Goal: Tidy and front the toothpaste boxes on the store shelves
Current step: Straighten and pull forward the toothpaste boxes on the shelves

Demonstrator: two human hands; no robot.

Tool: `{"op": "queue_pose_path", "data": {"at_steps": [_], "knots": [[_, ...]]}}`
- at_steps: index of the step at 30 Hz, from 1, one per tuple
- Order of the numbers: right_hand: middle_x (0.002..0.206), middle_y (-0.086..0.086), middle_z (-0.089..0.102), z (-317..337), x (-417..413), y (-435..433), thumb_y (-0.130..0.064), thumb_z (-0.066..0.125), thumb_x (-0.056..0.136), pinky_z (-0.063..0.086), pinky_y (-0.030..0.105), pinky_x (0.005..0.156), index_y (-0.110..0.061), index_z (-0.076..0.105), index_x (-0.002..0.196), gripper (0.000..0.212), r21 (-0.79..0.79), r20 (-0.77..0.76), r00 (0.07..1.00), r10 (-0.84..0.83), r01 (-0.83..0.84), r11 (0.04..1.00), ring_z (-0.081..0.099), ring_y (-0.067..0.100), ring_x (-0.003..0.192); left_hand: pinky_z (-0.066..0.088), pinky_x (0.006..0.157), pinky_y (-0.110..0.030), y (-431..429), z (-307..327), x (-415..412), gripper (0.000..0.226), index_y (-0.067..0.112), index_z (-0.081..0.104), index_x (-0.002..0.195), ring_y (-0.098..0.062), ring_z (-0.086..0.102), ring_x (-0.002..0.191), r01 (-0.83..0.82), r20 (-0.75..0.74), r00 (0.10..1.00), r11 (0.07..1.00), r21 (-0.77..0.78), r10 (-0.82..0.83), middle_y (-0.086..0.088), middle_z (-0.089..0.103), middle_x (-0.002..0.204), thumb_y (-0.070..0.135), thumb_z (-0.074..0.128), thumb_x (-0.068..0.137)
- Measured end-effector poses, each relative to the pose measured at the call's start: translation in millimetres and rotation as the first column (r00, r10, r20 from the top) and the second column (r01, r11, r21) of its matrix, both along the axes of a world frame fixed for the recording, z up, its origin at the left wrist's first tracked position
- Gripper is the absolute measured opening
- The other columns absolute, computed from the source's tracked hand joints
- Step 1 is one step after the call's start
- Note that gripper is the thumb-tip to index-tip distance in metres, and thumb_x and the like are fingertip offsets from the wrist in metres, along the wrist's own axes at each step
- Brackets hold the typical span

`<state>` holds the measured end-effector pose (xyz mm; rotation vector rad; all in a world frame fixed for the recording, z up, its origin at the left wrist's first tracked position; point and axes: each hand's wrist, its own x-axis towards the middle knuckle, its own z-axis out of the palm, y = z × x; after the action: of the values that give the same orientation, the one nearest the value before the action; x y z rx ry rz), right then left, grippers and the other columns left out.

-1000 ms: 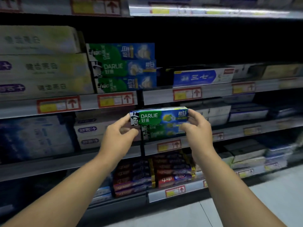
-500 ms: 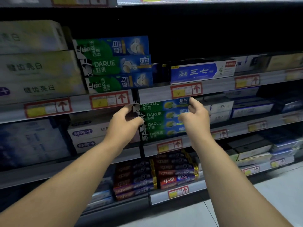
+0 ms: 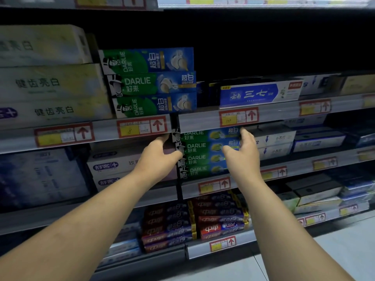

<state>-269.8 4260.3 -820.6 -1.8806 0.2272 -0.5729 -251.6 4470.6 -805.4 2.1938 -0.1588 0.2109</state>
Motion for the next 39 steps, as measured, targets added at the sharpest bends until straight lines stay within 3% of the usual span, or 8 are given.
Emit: {"op": "queue_pose_path", "data": {"at_steps": [3, 8, 11, 14, 18, 25, 31, 39], "knots": [[0.168, -0.002, 0.018, 4.6, -8.3, 1.9, -0.023, 0.059, 0.099, 0.027, 0.037, 0.119, -0.020, 0.023, 0.161, 0.072, -0.127, -0.022, 0.999, -0.030, 0.027, 0.992, 0.023, 0.018, 0.153, 0.033, 0.103, -0.025, 6.7, 2.1, -4.3, 0.073, 0.017, 0.034, 0.156, -0.021, 0.040, 0.143, -0.010, 0.042, 0.999, 0.995, 0.098, 0.006, -0.001, 0.044, 0.155, 0.033, 0.068, 0.093], [0.152, 0.002, 0.037, 11.2, -22.5, 7.3, -0.028, 0.062, 0.098, 0.037, 0.037, 0.110, -0.013, 0.039, 0.152, 0.061, -0.432, 0.018, 0.996, -0.083, 0.082, 0.898, 0.039, 0.023, 0.138, 0.039, 0.108, -0.037, 29.5, 2.4, -19.2, 0.074, 0.015, 0.036, 0.153, -0.029, 0.040, 0.138, 0.004, 0.064, 0.998, 0.942, 0.335, -0.027, -0.009, 0.047, 0.149, 0.043, 0.067, 0.092], [0.138, 0.001, 0.046, 18.9, -29.5, 21.1, -0.032, 0.065, 0.095, 0.040, 0.039, 0.108, -0.016, 0.047, 0.143, 0.054, -0.562, 0.003, 1.000, 0.006, -0.004, 0.827, 0.043, 0.024, 0.130, 0.040, 0.110, -0.039, 48.4, 4.1, -28.3, 0.072, 0.019, 0.039, 0.151, -0.027, 0.039, 0.137, 0.008, 0.101, 0.993, 0.909, 0.417, -0.055, -0.004, 0.048, 0.149, 0.046, 0.066, 0.090], [0.143, -0.002, 0.044, 26.9, -34.4, 49.3, -0.037, 0.065, 0.095, 0.040, 0.041, 0.111, -0.018, 0.044, 0.147, 0.059, -0.662, -0.031, 0.991, 0.132, -0.119, 0.740, 0.042, 0.022, 0.134, 0.039, 0.112, -0.040, 72.2, 10.4, -39.9, 0.073, 0.021, 0.039, 0.152, -0.023, 0.037, 0.140, 0.004, 0.121, 0.990, 0.891, 0.453, -0.066, 0.001, 0.048, 0.150, 0.050, 0.065, 0.090], [0.150, -0.005, 0.042, 40.3, -38.8, 99.5, -0.040, 0.062, 0.097, 0.039, 0.038, 0.113, -0.022, 0.037, 0.152, 0.063, -0.713, -0.082, 0.963, 0.257, -0.237, 0.660, 0.040, 0.018, 0.139, 0.038, 0.114, -0.041, 114.4, 24.4, -60.1, 0.073, 0.027, 0.037, 0.153, -0.018, 0.036, 0.140, -0.071, 0.155, 0.988, 0.856, 0.512, -0.011, 0.008, 0.047, 0.151, 0.055, 0.062, 0.091], [0.139, -0.005, 0.048, 62.4, -39.9, 208.1, -0.043, 0.060, 0.098, 0.047, 0.038, 0.104, -0.024, 0.039, 0.149, 0.058, -0.764, -0.146, 0.883, 0.445, -0.387, 0.517, 0.046, 0.020, 0.131, 0.040, 0.112, -0.041, 222.6, 52.7, -95.5, 0.075, 0.026, 0.038, 0.152, -0.020, 0.040, 0.139, -0.242, 0.210, 0.967, 0.778, 0.580, 0.144, 0.007, 0.047, 0.150, 0.058, 0.064, 0.089], [0.136, -0.003, 0.050, 77.5, -48.8, 314.2, -0.044, 0.061, 0.096, 0.045, 0.038, 0.102, -0.023, 0.044, 0.145, 0.056, -0.795, -0.085, 0.794, 0.603, -0.418, 0.439, 0.047, 0.022, 0.128, 0.043, 0.109, -0.042, 313.8, 73.5, -132.7, 0.072, 0.028, 0.043, 0.147, -0.018, 0.046, 0.134, -0.402, 0.259, 0.915, 0.734, 0.547, 0.309, 0.006, 0.051, 0.144, 0.055, 0.068, 0.086], [0.145, -0.006, 0.041, 87.4, -80.3, 433.1, -0.044, 0.060, 0.096, 0.044, 0.037, 0.103, -0.027, 0.036, 0.149, 0.060, -0.829, -0.065, 0.641, 0.764, -0.461, 0.317, 0.045, 0.021, 0.131, 0.040, 0.111, -0.044, 414.6, 89.2, -198.1, 0.075, 0.028, 0.041, 0.149, -0.022, 0.044, 0.135, -0.566, 0.291, 0.815, 0.576, 0.590, 0.502, 0.004, 0.051, 0.145, 0.057, 0.067, 0.085]]}}
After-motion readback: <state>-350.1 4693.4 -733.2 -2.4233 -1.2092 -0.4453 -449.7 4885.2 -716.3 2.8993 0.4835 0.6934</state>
